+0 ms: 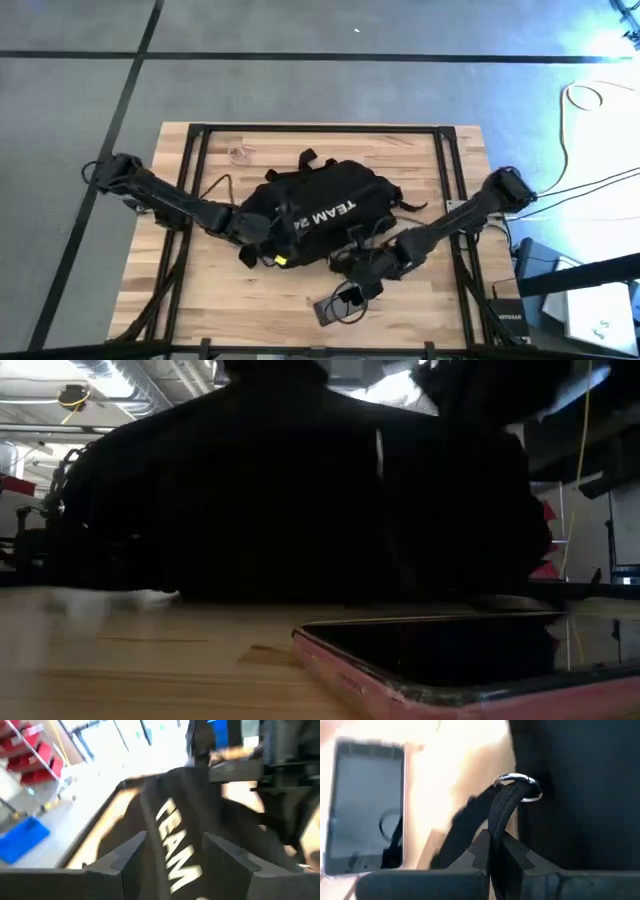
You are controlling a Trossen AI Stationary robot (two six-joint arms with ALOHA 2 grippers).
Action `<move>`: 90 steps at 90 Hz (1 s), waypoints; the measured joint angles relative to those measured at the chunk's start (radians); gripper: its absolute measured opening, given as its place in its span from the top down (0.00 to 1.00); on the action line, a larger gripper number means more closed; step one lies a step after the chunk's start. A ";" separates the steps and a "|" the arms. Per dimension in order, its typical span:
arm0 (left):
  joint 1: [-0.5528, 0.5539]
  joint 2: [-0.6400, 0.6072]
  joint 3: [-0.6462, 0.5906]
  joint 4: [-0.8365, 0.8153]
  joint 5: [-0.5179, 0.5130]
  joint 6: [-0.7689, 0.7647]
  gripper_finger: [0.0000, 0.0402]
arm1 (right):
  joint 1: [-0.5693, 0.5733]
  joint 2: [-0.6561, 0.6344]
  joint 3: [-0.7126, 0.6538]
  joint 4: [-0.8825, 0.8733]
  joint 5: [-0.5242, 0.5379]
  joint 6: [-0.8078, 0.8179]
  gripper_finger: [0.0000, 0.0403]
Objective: Unpack backpack
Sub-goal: Adjust the black backpack
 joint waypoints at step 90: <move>-0.211 -0.151 0.007 0.125 -0.044 0.207 0.56 | -0.246 -0.277 0.488 -0.105 0.117 -0.354 1.00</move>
